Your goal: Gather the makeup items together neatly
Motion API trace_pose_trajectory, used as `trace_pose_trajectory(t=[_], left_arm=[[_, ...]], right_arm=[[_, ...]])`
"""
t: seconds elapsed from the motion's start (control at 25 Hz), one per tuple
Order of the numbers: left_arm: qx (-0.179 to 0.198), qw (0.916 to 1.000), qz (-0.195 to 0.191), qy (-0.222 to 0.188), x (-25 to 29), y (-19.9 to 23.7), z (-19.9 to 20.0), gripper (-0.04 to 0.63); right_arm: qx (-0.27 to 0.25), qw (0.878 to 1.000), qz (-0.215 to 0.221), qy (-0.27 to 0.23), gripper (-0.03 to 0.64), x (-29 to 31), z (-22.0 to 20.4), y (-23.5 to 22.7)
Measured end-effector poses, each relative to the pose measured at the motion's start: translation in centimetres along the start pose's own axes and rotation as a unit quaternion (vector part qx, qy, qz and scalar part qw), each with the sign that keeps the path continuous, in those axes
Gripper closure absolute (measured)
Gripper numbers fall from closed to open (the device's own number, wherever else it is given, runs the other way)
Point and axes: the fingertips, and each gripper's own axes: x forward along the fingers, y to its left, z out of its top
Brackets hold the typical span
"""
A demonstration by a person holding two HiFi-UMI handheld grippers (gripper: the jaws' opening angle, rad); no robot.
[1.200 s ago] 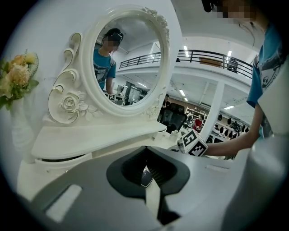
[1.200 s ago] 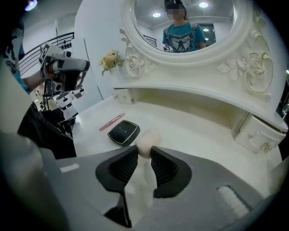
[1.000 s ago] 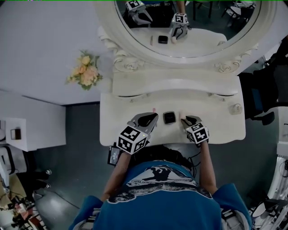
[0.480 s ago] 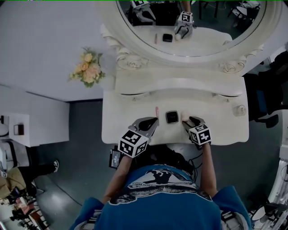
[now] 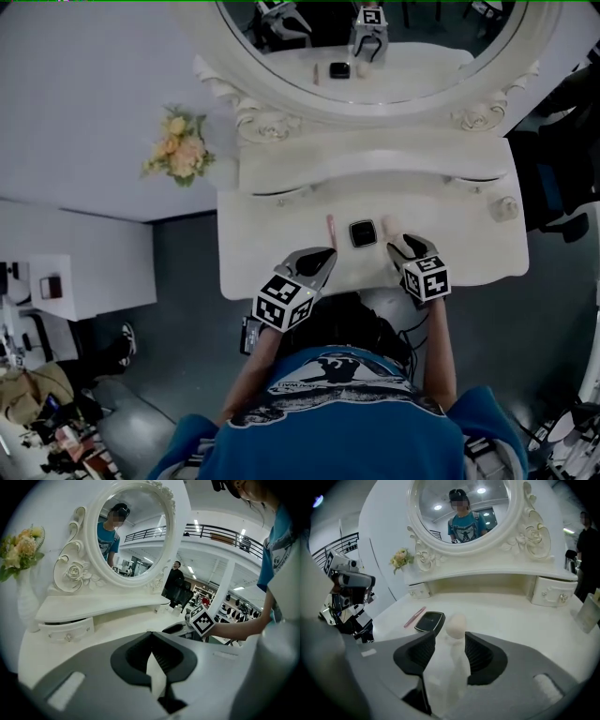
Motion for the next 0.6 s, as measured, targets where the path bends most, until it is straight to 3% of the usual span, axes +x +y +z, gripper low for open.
trace_pose_trajectory(t=[0.28,0.6], left_arm=[[0.0,1.0,-0.004,-0.003,-2.4,-0.9,-1.7,0.583],[0.001,0.9994,0.012,-0.033,-8.0,-0.6,-3.2,0.583]], right_arm=[[0.005,0.999,-0.02,-0.047,0.416,-1.8,0.9,2.7],[0.014,0.995,-0.008,-0.094,0.431,-3.0,1.8,9.2]])
